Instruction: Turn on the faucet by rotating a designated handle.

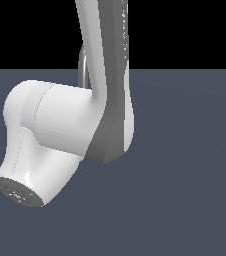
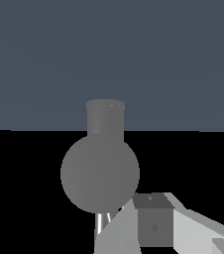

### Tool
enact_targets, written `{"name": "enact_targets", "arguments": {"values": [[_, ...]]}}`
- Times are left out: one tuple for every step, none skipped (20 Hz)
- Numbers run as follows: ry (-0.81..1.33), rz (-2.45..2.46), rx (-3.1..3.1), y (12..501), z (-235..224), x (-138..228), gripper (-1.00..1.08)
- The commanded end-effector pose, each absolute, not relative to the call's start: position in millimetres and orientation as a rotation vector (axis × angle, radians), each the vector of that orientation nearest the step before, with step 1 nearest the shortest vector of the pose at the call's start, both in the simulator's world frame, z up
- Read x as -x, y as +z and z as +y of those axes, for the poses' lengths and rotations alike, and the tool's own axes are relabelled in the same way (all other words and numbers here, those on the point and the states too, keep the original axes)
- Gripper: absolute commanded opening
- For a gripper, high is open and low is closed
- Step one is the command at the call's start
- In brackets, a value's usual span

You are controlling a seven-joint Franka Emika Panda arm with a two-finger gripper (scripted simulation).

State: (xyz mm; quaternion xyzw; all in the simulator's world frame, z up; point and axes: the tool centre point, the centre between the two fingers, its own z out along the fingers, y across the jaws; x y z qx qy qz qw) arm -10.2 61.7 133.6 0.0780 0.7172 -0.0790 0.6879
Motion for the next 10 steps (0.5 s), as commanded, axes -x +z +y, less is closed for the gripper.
{"name": "enact_targets", "arguments": {"values": [[-0.192, 1.576, -0.19, 152, 44, 13, -1.0], [-0.192, 1.573, -0.19, 155, 42, 14, -1.0], [-0.191, 1.57, -0.19, 158, 39, 14, -1.0], [-0.19, 1.567, -0.19, 161, 36, 15, -1.0], [-0.19, 1.565, -0.19, 164, 33, 16, -1.0], [-0.19, 1.565, -0.19, 164, 33, 16, -1.0], [-0.16, 1.591, -0.163, 151, 54, 17, -1.0], [-0.163, 1.589, -0.166, 151, 48, 18, -1.0], [-0.165, 1.586, -0.168, 150, 43, 19, -1.0], [-0.168, 1.584, -0.17, 150, 37, 19, -1.0]]}}
